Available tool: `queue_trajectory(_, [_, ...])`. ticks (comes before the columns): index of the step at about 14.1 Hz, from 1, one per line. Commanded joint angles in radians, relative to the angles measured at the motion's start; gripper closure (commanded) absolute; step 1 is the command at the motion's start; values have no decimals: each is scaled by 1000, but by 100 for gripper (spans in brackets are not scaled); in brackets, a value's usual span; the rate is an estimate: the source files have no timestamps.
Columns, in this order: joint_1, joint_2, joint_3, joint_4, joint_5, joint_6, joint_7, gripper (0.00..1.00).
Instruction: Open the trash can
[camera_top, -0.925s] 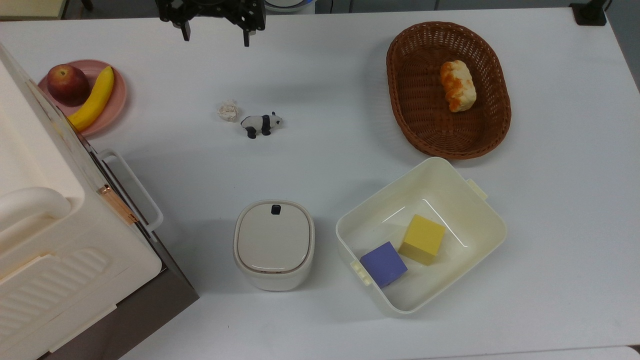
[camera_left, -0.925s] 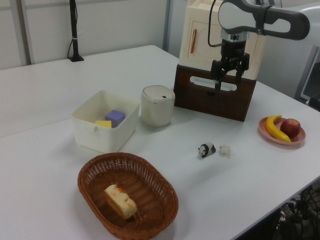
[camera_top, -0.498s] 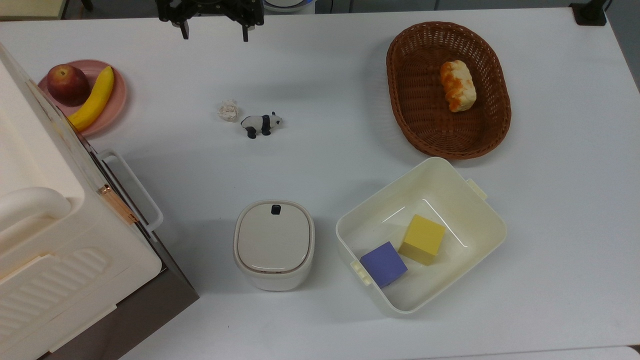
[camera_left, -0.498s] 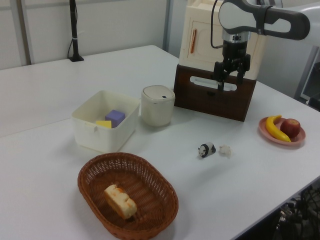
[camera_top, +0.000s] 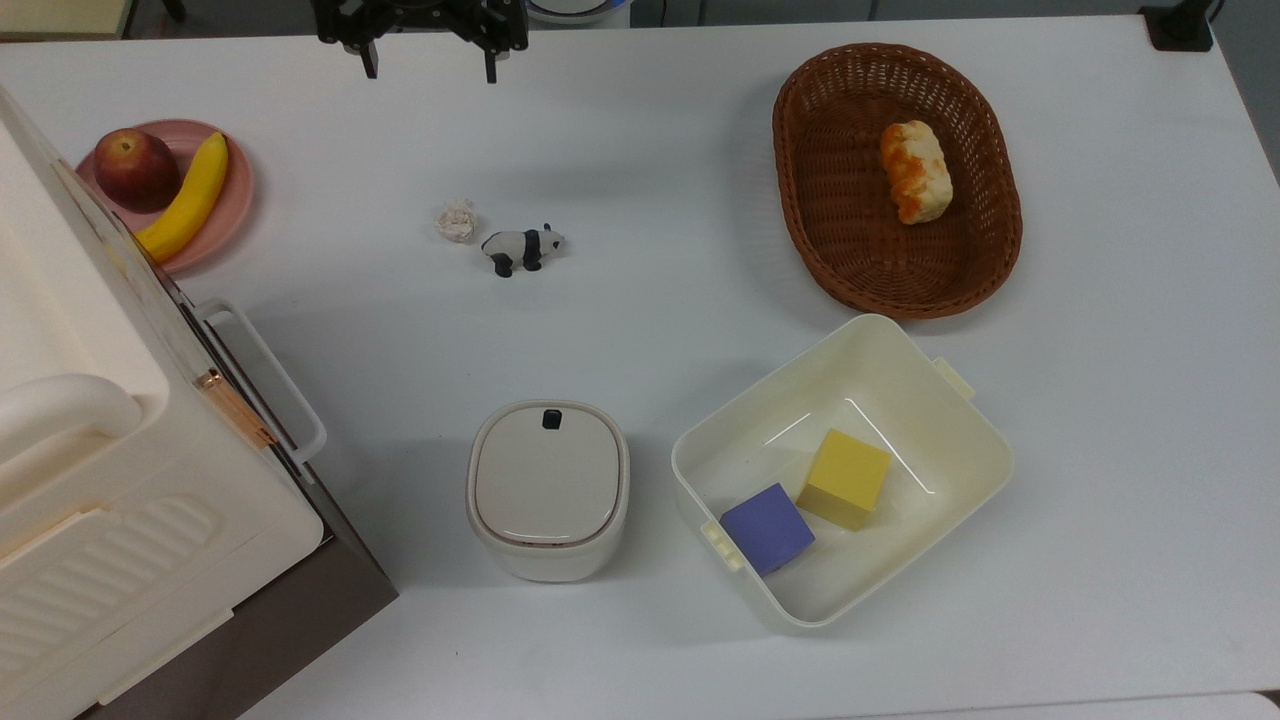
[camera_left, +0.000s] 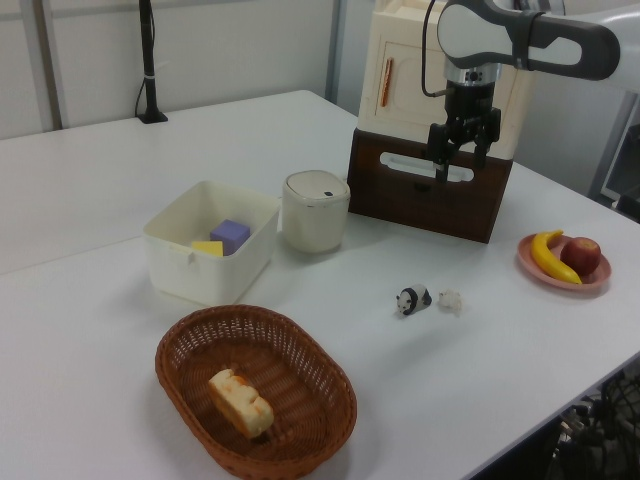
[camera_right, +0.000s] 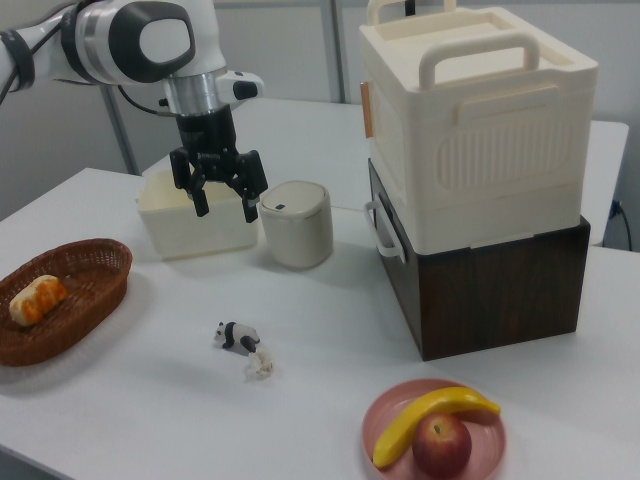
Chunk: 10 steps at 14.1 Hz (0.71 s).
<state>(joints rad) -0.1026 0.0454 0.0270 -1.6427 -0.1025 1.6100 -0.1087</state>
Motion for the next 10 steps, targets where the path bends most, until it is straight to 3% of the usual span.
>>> queue_trajectory(1, [-5,-6,7,-2,3,-22,-29,1])
queue_trajectory(2, [-5,-2,7,-2,0,-16,-35,31])
queue_trajectory(3, [-5,2,8,-6,6,41,-37,67])
queue_trajectory(4, [-5,4,10,-15,7,94,-35,88])
queue_trajectory(5, [-3,10,10,-20,9,140,-26,100])
queue_trajectory(10, [-2,47,25,-8,50,324,-20,100])
